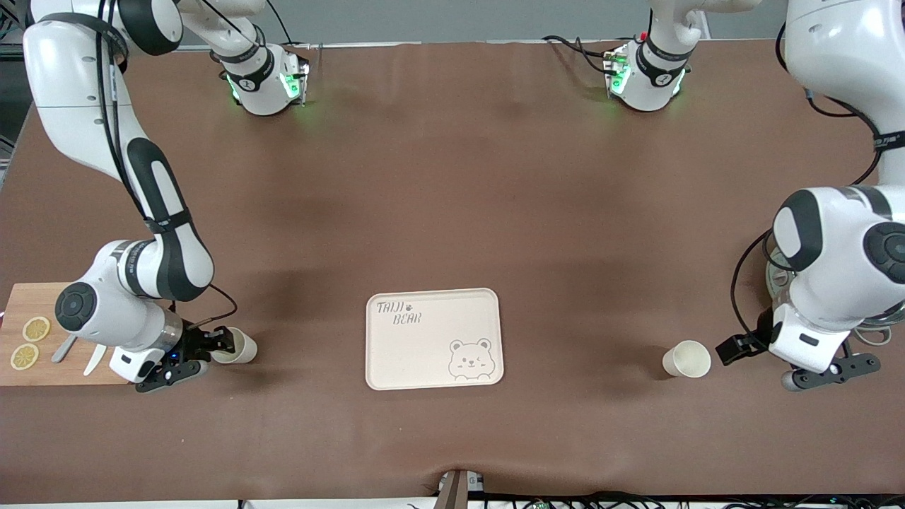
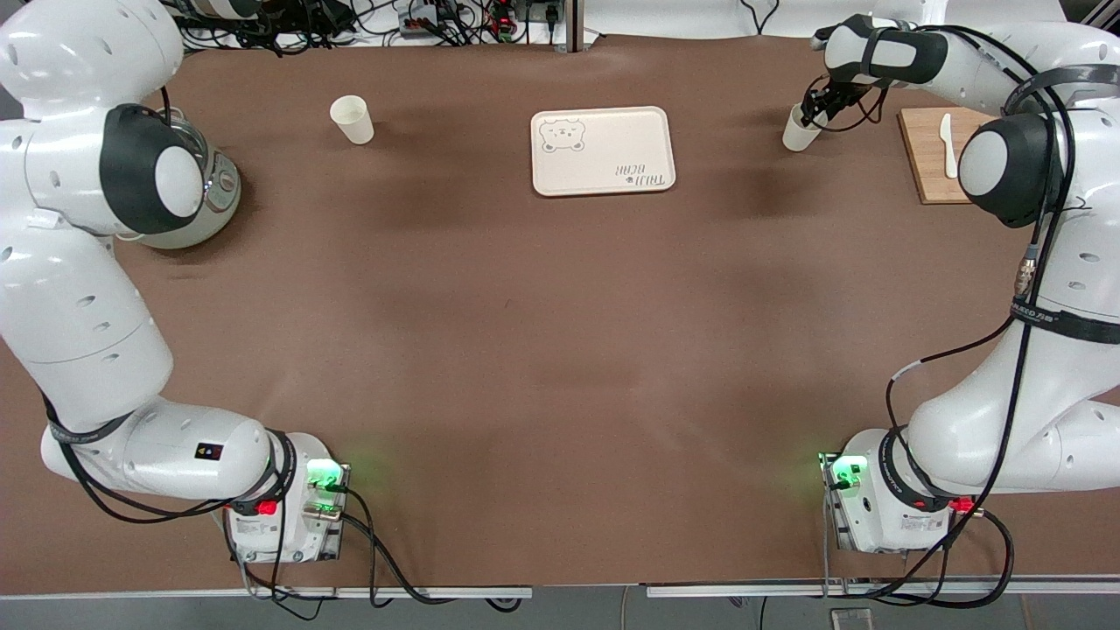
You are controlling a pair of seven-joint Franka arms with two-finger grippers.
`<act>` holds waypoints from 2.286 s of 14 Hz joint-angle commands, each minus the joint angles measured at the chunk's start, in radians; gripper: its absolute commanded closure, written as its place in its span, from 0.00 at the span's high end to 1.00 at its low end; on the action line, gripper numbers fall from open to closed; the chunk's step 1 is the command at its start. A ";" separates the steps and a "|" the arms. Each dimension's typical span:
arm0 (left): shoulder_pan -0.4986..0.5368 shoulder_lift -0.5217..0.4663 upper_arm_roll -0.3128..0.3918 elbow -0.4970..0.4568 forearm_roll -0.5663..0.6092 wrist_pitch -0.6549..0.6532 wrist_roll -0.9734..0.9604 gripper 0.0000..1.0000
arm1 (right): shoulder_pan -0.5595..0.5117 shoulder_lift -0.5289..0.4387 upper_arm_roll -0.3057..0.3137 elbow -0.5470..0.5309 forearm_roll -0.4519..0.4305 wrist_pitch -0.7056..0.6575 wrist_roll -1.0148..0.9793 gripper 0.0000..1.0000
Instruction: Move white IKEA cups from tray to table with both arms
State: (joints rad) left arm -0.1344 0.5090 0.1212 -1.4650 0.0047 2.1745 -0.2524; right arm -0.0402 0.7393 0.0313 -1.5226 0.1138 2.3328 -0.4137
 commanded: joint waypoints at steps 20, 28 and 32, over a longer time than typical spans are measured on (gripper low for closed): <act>-0.002 -0.336 -0.037 0.109 -0.042 -0.596 0.137 1.00 | -0.013 -0.471 -0.002 0.211 -0.011 -0.869 0.220 1.00; 0.006 -0.337 -0.034 0.163 -0.060 -0.639 0.140 1.00 | -0.096 -0.598 -0.001 0.180 -0.086 -0.883 0.256 1.00; 0.006 -0.337 -0.032 0.161 -0.061 -0.639 0.140 1.00 | -0.093 -0.592 -0.001 0.177 -0.086 -0.882 0.256 1.00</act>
State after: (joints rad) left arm -0.1370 0.1651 0.0867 -1.3272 -0.0302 1.5588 -0.1368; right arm -0.1317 0.1609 0.0209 -1.3256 0.0420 1.4406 -0.1723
